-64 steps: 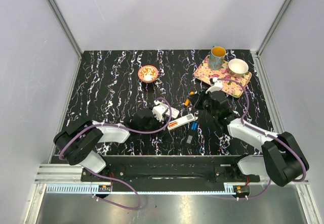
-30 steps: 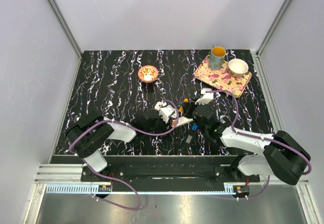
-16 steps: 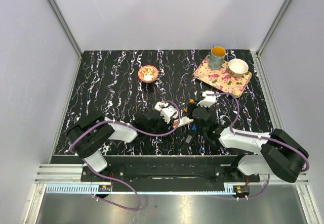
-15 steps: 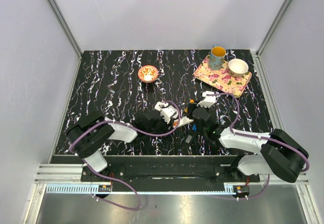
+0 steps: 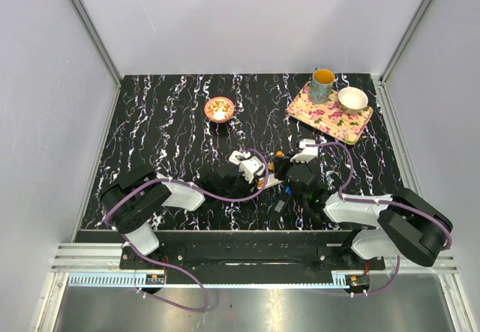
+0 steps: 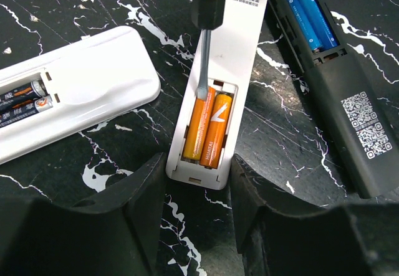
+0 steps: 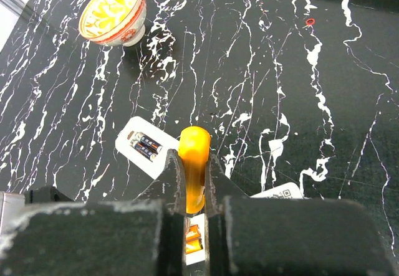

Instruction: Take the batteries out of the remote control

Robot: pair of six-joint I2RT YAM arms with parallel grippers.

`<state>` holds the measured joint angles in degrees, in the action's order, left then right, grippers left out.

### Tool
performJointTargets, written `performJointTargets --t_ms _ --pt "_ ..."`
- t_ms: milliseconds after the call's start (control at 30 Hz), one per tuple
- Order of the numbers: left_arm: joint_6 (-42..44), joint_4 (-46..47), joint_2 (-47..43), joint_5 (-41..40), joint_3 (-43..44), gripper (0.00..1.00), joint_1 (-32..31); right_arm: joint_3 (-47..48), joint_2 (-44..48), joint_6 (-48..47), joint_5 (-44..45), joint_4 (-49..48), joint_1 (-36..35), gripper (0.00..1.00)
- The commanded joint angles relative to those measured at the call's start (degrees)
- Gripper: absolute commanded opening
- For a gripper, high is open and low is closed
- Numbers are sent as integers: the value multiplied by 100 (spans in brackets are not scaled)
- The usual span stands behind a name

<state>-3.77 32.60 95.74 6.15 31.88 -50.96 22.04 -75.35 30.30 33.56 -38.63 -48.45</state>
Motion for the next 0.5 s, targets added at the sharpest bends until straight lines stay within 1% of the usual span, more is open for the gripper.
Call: performJointTargets --t_ms 0,100,233,400,467 --pt "-177 -447 217 317 20 11 -125 160 -208 -68 177 -338 -42 0" --pt "-177 -456 217 308 11 11 -125 116 -147 -95 230 -303 -33 0" --pt "-177 -474 225 307 20 11 -125 -234 326 -340 81 -461 -42 0" --pt "-168 -500 234 299 20 11 -125 -824 908 -762 -78 -1189 -42 0" --pt "-159 -500 234 307 29 11 -125 -886 1040 -868 -191 -1234 -33 0"
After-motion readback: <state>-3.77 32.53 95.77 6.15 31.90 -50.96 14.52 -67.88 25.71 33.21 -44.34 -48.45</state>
